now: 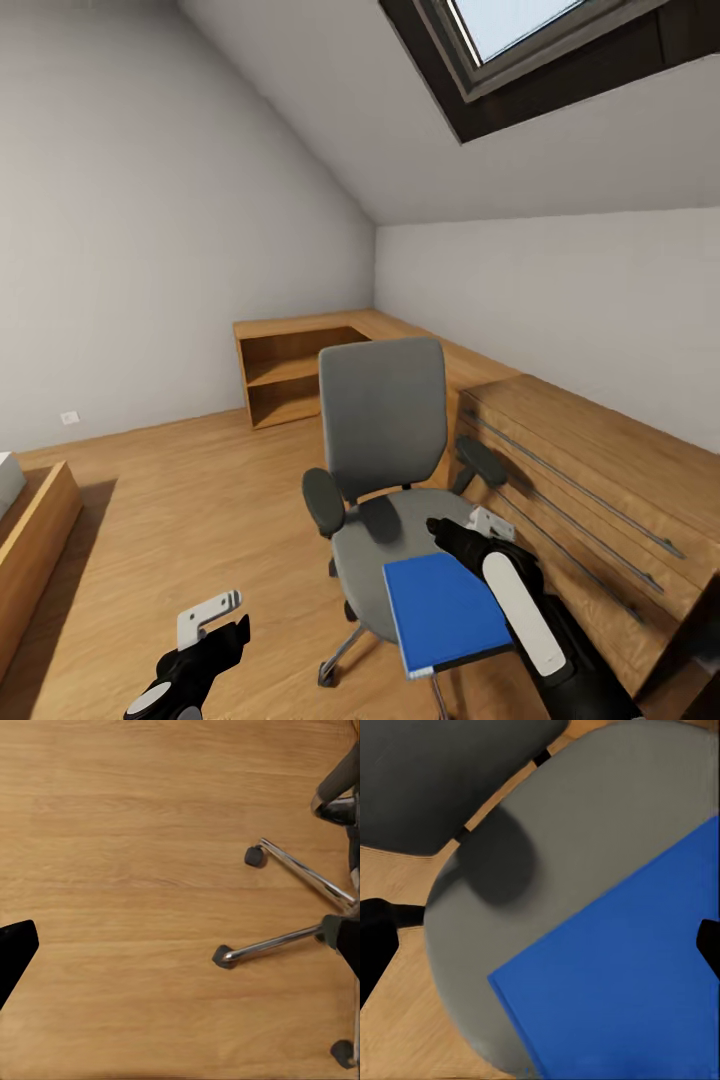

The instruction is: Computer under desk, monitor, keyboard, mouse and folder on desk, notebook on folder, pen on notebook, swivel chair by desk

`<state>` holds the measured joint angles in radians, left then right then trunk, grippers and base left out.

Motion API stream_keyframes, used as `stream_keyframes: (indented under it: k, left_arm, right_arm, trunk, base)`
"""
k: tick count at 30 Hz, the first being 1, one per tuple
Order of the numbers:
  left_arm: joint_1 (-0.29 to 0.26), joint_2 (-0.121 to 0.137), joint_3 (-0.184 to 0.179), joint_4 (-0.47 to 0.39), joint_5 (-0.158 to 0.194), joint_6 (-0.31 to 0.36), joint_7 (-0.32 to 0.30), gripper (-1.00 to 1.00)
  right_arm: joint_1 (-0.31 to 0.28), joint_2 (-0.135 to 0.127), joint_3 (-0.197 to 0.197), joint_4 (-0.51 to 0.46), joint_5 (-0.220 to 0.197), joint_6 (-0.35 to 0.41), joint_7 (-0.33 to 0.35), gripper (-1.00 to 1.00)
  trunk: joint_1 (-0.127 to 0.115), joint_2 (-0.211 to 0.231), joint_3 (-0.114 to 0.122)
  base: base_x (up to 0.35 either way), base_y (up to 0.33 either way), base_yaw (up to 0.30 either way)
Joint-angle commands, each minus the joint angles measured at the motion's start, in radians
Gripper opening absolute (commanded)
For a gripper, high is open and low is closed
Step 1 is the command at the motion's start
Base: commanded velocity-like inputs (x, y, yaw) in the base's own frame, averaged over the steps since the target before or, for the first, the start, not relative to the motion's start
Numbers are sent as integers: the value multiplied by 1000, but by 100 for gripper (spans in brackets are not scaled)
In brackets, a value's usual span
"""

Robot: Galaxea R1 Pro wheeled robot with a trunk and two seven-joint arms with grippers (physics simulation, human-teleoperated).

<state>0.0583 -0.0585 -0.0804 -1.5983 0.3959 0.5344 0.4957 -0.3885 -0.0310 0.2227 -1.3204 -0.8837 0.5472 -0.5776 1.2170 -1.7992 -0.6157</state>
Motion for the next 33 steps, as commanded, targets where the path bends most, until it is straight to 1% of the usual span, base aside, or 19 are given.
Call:
stream_keyframes:
  k: [1,4,7,8,14,15,17,18,19,23,24,29,33]
  left_arm:
    - [0,0,-1,-2,11,1,9,100]
    - [0,0,-1,-2,11,1,9,100]
    - [0,0,-1,-2,10,1,9,100]
    - [0,0,0,-2,10,1,9,100]
    - [-1,0,0,-2,10,2,9,100]
    - [0,-1,0,-9,10,1,10,100]
    - [0,-2,0,-9,10,1,11,100]
    - [0,-2,0,-9,10,1,11,100]
    - [0,-3,1,-8,10,1,13,100]
    - [0,-3,1,-8,10,1,13,100]
    - [0,-3,1,-8,10,1,13,100]
    - [-1,-3,1,-7,11,1,14,100]
    - [0,-3,1,-6,11,1,14,100]
  right_arm:
    - [-1,-3,0,-1,-19,0,-10,100]
    - [-1,-18,-5,-1,-67,0,-10,100]
    - [-1,-24,-7,0,-88,0,-10,100]
    - [-1,-28,-7,0,-105,0,-10,100]
    - [-1,-30,-13,0,-113,0,-10,100]
    - [11,-42,-39,0,-119,-1,-6,100]
    - [13,-50,-40,0,-126,-2,-6,100]
    - [14,-57,-41,0,-136,-4,-5,100]
    - [22,-73,-43,-1,-168,-6,0,100]
    - [28,-84,-44,-1,-182,-8,22,100]
    - [29,-90,-44,-2,-185,-8,41,100]
    - [40,-105,-47,-2,-191,-8,94,100]
    - [55,-114,-63,-3,-192,-9,125,100]
  trunk:
    - [0,-1,-1]
    - [0,-1,-1]
    - [0,-1,-1]
    - [0,-1,-1]
    - [0,-1,-1]
    - [3,-8,-4]
    - [11,-22,-11]
    - [15,-29,-14]
    - [19,-36,-17]
    - [34,-64,-29]
    - [38,-71,-33]
    - [57,-106,-48]
    - [72,-134,-61]
  base:
    - [-256,237,-262]
    - [-238,253,-137]
    - [-190,235,-59]
    - [-71,85,-19]
    - [-35,42,-9]
    - [-2,2,0]
    - [-1,1,0]
    - [0,0,0]
    - [0,0,0]
    - [0,0,0]
    - [0,0,0]
    - [0,0,0]
    - [0,0,0]
